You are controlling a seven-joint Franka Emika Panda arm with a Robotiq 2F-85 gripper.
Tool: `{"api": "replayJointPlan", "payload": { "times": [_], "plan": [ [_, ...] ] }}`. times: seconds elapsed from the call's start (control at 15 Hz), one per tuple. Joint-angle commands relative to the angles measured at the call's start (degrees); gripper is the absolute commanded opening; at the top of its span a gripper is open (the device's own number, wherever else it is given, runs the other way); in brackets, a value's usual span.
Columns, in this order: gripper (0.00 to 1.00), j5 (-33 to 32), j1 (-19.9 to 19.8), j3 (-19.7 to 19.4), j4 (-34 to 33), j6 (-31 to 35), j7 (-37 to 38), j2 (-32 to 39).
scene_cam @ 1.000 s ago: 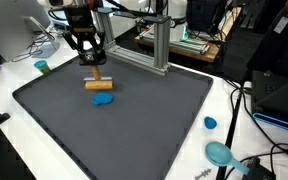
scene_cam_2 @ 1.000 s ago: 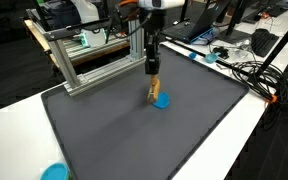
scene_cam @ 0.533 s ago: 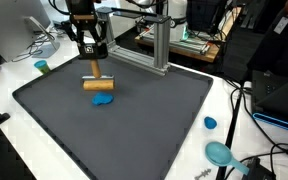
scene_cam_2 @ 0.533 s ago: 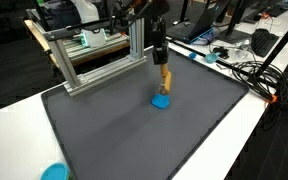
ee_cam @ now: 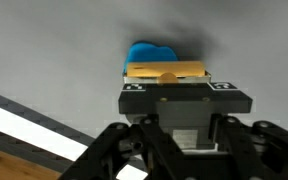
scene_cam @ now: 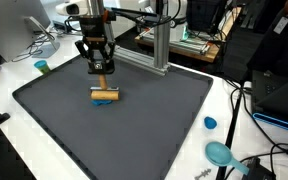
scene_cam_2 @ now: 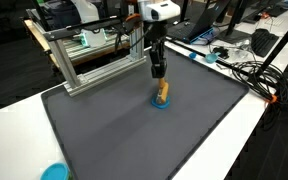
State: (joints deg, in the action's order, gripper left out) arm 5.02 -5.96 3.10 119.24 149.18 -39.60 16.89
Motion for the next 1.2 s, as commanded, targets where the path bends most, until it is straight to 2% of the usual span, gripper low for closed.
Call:
{"api": "replayJointPlan", "payload": {
  "times": [0.0,0.27,0.67,1.0,1.13],
  "plan": [
    [0.22,-1.90,0.53,0.18,0.87,2.99,2.48,1.07],
    [0.22,0.15,-0.19,1.25,0.37,6.61,4.16,3.11],
    [0.22,0.17,-0.63,1.86,-0.77,6.94,6.87,5.03],
    [0.22,2.06,-1.89,3.32,-1.70,10.20,7.60,6.36],
    [0.22,2.40,-2.87,4.10,-1.46,9.56,7.90,5.49]
  ]
}}
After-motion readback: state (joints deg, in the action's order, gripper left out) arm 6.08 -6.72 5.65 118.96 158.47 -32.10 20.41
